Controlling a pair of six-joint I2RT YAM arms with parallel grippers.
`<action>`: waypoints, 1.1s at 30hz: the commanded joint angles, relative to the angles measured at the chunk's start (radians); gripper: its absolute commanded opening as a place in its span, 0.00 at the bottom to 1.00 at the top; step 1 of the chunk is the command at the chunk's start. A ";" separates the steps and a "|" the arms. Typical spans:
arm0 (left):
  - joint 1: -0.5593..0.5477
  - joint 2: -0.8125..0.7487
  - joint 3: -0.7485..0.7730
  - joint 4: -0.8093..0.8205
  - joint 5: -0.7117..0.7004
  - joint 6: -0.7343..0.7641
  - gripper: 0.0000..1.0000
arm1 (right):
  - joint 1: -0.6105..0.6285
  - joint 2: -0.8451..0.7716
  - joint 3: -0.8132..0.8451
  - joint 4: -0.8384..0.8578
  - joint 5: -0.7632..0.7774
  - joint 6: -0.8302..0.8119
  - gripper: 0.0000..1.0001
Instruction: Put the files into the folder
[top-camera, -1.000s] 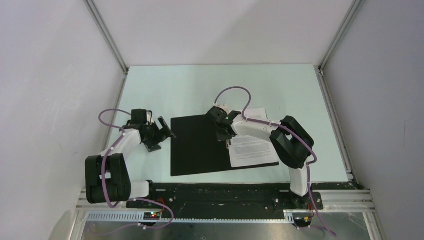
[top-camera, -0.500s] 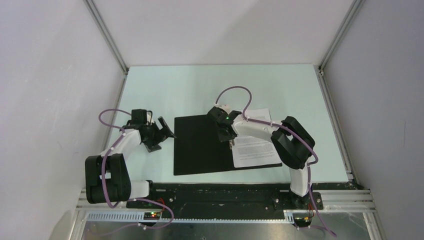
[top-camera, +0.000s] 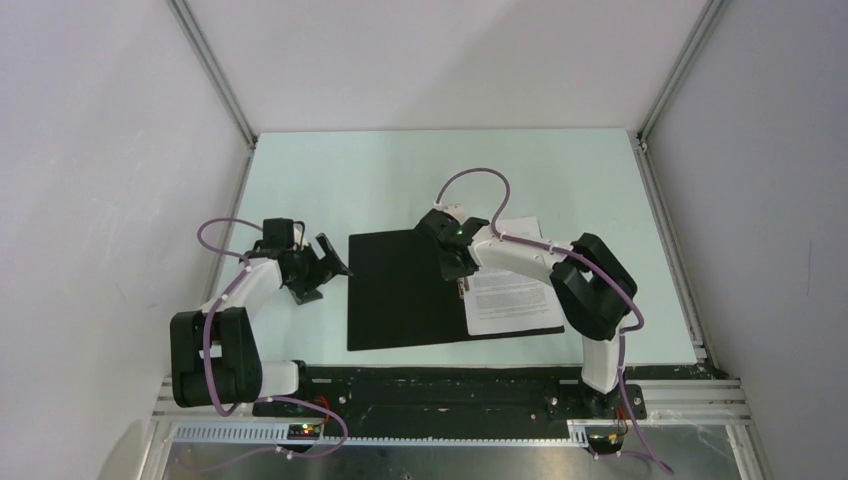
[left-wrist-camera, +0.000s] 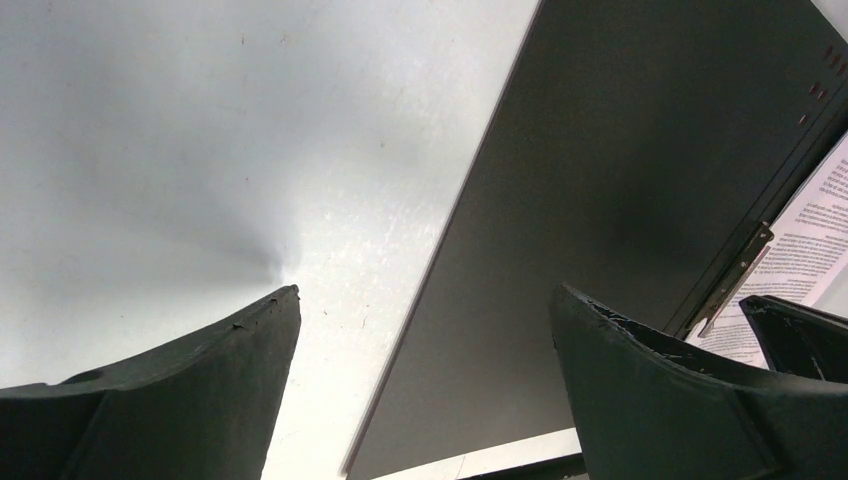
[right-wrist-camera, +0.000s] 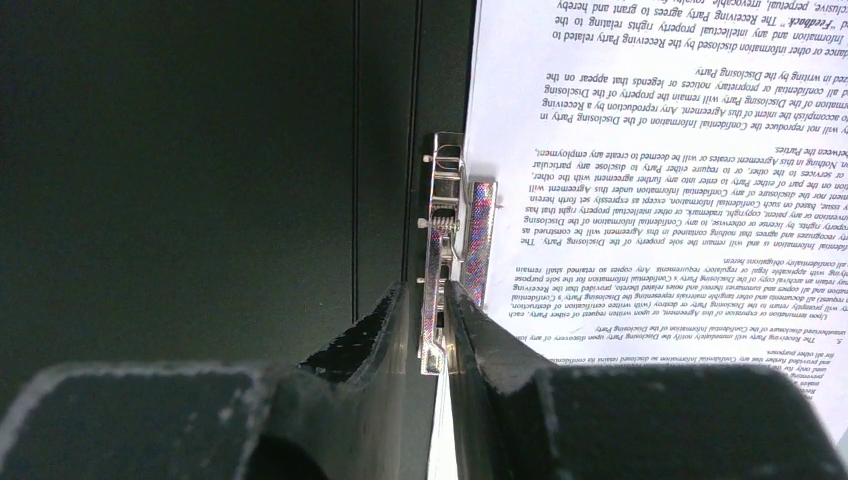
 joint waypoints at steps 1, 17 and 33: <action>-0.002 -0.026 0.018 0.005 -0.008 0.007 1.00 | -0.008 0.016 0.027 -0.004 0.016 0.022 0.24; -0.001 -0.028 0.009 0.008 -0.024 0.007 1.00 | -0.030 0.119 0.046 0.027 -0.011 0.023 0.18; -0.002 0.024 0.042 0.075 0.122 -0.020 1.00 | -0.087 -0.091 0.111 -0.054 -0.074 -0.025 0.00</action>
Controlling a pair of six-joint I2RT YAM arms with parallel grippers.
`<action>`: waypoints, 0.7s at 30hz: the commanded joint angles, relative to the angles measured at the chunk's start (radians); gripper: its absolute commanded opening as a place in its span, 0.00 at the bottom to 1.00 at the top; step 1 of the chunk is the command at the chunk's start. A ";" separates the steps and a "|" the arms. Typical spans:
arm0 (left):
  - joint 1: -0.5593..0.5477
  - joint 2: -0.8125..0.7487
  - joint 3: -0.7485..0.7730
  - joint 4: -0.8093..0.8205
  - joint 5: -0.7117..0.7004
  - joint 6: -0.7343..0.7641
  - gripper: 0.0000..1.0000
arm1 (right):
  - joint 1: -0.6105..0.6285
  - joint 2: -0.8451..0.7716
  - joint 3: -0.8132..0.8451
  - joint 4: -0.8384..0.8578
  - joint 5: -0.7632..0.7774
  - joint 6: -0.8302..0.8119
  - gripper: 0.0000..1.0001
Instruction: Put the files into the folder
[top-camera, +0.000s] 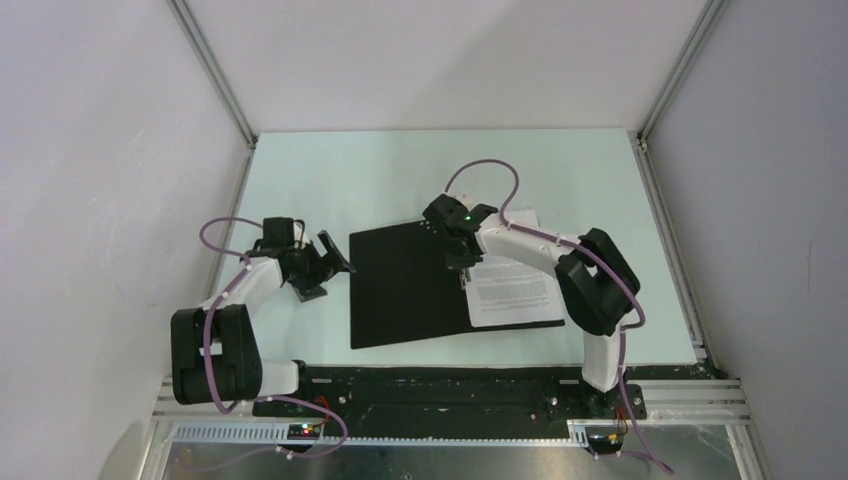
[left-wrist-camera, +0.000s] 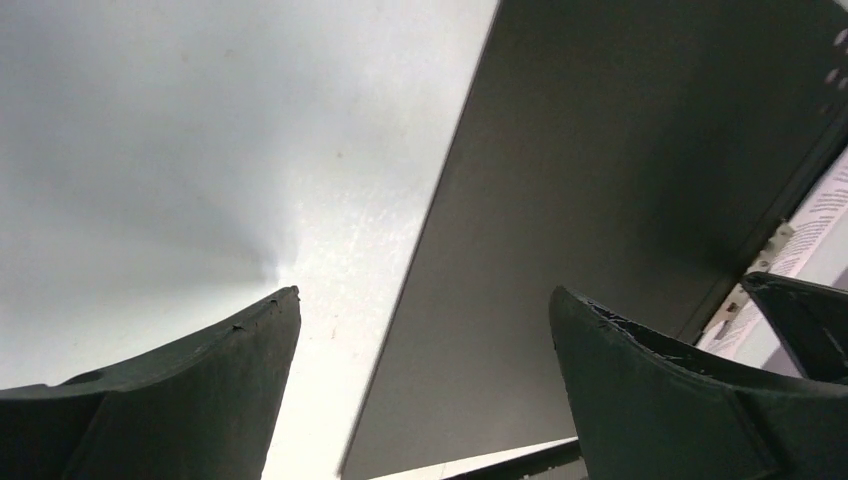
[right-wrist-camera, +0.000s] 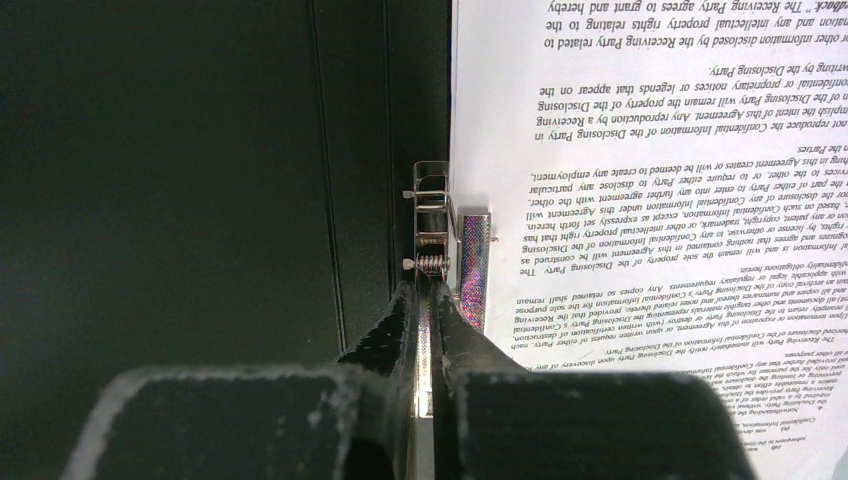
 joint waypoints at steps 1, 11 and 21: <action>-0.001 0.023 0.046 0.052 0.089 -0.011 1.00 | -0.027 -0.138 0.066 -0.030 -0.015 -0.022 0.00; -0.021 0.070 0.071 0.129 0.214 -0.032 1.00 | -0.047 -0.231 0.096 -0.053 -0.076 -0.037 0.00; -0.033 0.068 0.048 0.295 0.347 -0.107 1.00 | -0.104 -0.298 0.082 -0.062 -0.168 -0.055 0.00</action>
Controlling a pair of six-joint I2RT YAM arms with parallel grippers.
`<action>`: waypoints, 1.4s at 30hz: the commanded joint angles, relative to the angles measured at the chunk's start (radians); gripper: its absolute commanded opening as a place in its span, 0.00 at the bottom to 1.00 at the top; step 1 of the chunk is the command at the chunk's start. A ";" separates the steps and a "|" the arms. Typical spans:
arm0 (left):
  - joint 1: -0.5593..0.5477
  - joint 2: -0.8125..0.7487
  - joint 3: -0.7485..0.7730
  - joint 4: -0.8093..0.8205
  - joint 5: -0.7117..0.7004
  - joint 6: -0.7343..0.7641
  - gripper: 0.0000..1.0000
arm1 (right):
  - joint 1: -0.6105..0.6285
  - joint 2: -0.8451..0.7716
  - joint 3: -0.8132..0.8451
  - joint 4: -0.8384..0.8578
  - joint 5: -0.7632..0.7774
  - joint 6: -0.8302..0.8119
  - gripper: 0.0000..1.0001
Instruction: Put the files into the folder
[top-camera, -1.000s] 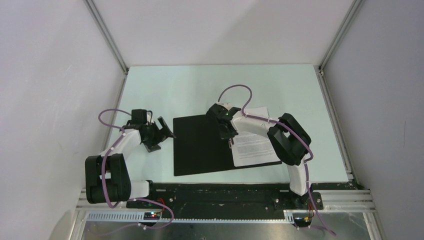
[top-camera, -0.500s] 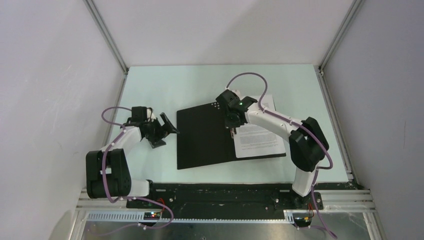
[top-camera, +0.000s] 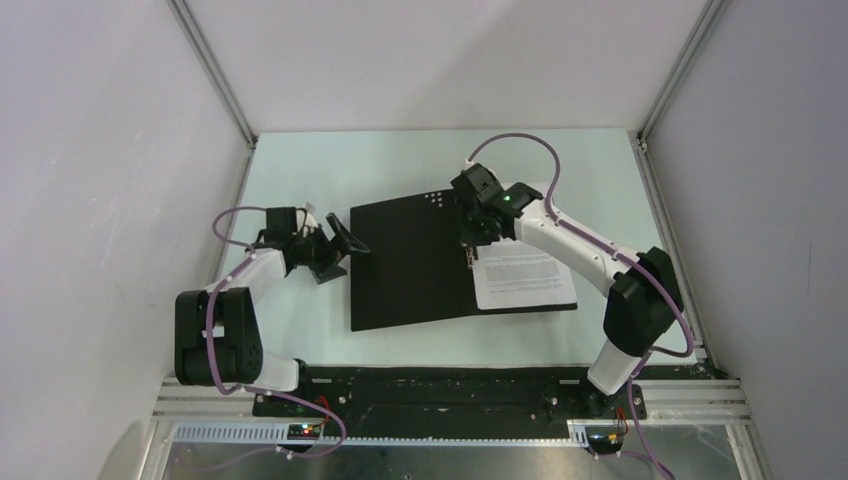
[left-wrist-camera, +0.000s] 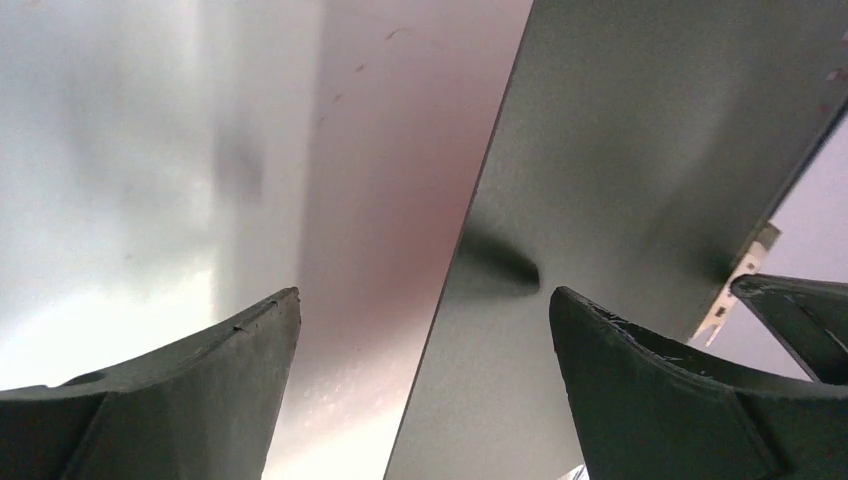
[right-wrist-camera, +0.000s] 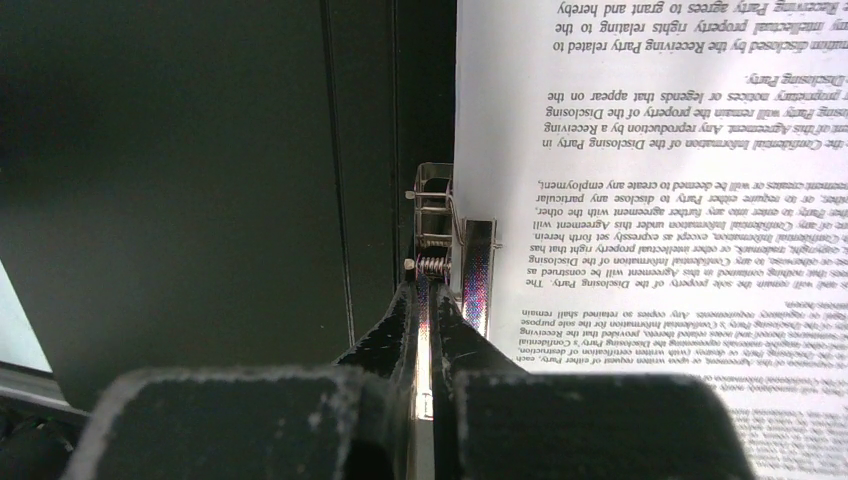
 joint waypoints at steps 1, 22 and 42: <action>-0.013 -0.033 0.002 0.144 0.148 -0.074 1.00 | -0.024 -0.059 0.035 0.032 -0.063 -0.016 0.00; -0.114 -0.481 -0.023 0.127 0.143 -0.170 1.00 | 0.078 0.187 -0.089 0.386 -0.152 0.159 0.00; -0.311 -0.471 0.139 0.002 0.003 -0.113 1.00 | 0.133 0.193 -0.124 0.647 -0.356 0.385 0.45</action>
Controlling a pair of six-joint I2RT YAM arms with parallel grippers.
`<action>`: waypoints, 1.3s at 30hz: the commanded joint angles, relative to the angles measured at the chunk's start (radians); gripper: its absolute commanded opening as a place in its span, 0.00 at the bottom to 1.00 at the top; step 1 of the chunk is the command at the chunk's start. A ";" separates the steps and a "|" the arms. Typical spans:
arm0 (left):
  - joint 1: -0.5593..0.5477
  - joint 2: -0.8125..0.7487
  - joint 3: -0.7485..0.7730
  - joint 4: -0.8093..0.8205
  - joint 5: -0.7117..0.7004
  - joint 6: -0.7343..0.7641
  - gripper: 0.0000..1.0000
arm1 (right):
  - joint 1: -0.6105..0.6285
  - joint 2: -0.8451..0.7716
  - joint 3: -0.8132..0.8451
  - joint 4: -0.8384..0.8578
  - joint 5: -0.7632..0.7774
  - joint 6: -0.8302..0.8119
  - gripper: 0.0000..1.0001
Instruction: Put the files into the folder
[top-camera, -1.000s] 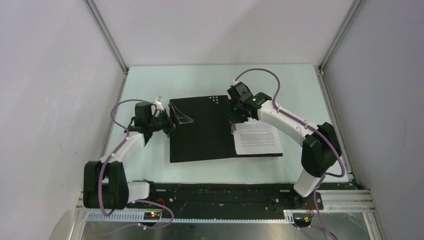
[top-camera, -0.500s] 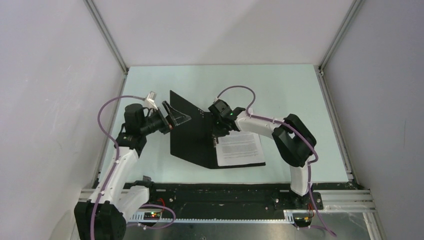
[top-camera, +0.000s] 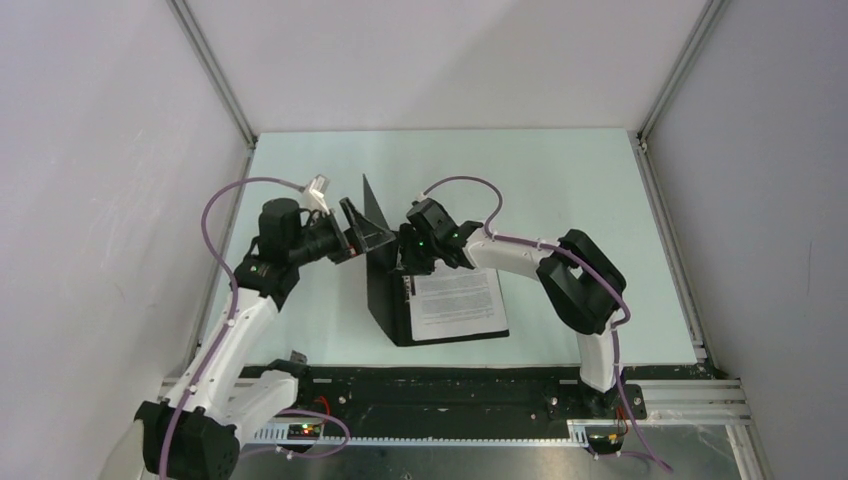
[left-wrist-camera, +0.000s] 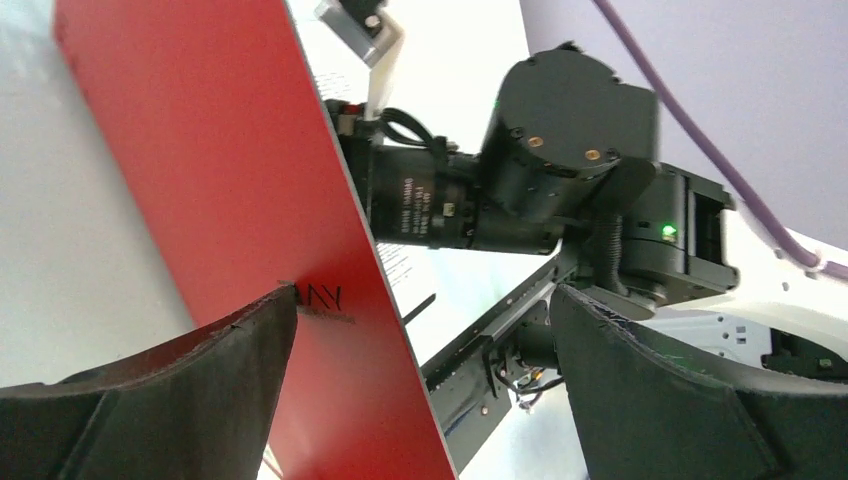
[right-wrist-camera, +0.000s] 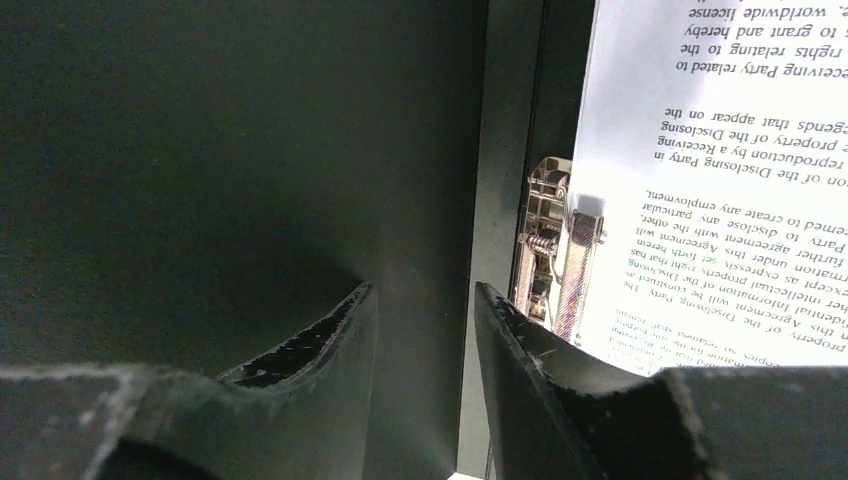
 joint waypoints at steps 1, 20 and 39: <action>-0.061 0.019 0.081 0.022 -0.039 -0.002 1.00 | -0.025 -0.092 -0.037 0.074 -0.035 0.057 0.46; -0.351 0.394 0.099 0.498 -0.212 -0.168 1.00 | -0.530 -0.869 -0.496 -0.184 0.103 -0.102 0.52; -0.391 0.886 0.054 0.620 -0.203 -0.090 1.00 | -0.576 -0.945 -0.588 -0.237 0.127 -0.135 0.53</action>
